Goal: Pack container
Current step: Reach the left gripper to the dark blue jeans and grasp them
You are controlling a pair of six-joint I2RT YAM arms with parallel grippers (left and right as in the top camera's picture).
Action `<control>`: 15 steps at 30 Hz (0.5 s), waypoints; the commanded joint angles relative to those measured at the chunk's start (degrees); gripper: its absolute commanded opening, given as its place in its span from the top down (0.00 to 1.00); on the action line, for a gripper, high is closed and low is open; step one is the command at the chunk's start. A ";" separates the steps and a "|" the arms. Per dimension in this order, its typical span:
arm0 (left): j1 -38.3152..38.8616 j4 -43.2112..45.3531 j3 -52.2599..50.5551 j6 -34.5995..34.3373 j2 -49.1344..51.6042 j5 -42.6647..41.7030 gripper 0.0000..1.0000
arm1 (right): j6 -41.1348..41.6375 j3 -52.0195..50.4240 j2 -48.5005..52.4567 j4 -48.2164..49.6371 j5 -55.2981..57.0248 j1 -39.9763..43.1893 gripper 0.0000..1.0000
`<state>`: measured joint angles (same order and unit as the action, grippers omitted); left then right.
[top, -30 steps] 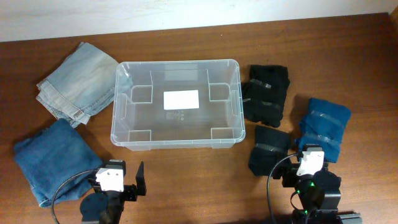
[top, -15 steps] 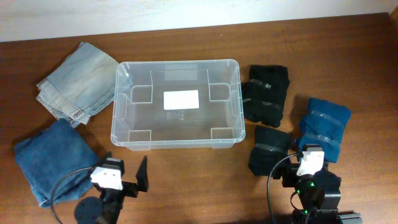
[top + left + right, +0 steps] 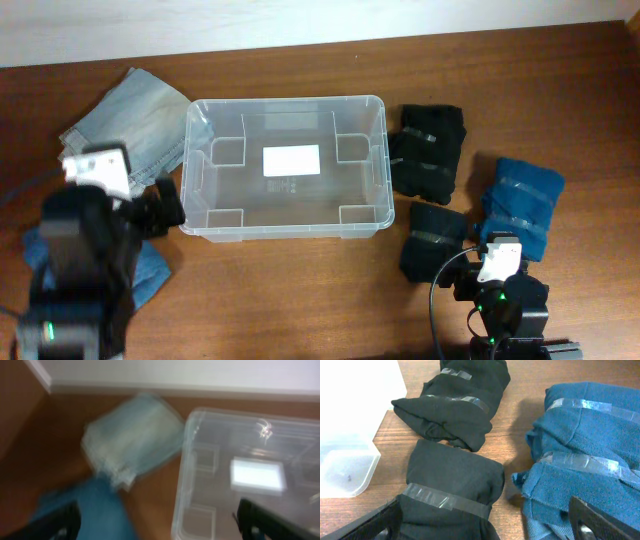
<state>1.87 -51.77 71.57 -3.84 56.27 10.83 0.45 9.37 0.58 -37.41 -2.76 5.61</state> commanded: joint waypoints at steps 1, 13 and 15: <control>-4.26 -6.80 5.68 -12.41 6.82 7.74 0.01 | 0.42 -0.35 -0.37 -0.02 -0.46 0.42 0.02; -48.35 -13.68 6.25 -14.80 19.34 -17.44 0.01 | 0.42 -0.33 -0.37 -0.02 -0.46 0.42 0.02; -54.25 -13.18 6.25 -11.69 23.69 -20.24 0.01 | 0.42 -0.35 -0.37 -0.02 -0.46 0.42 0.02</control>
<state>-46.22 -65.14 76.64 -19.09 75.29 -0.89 0.45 9.37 0.58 -37.41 -2.76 5.61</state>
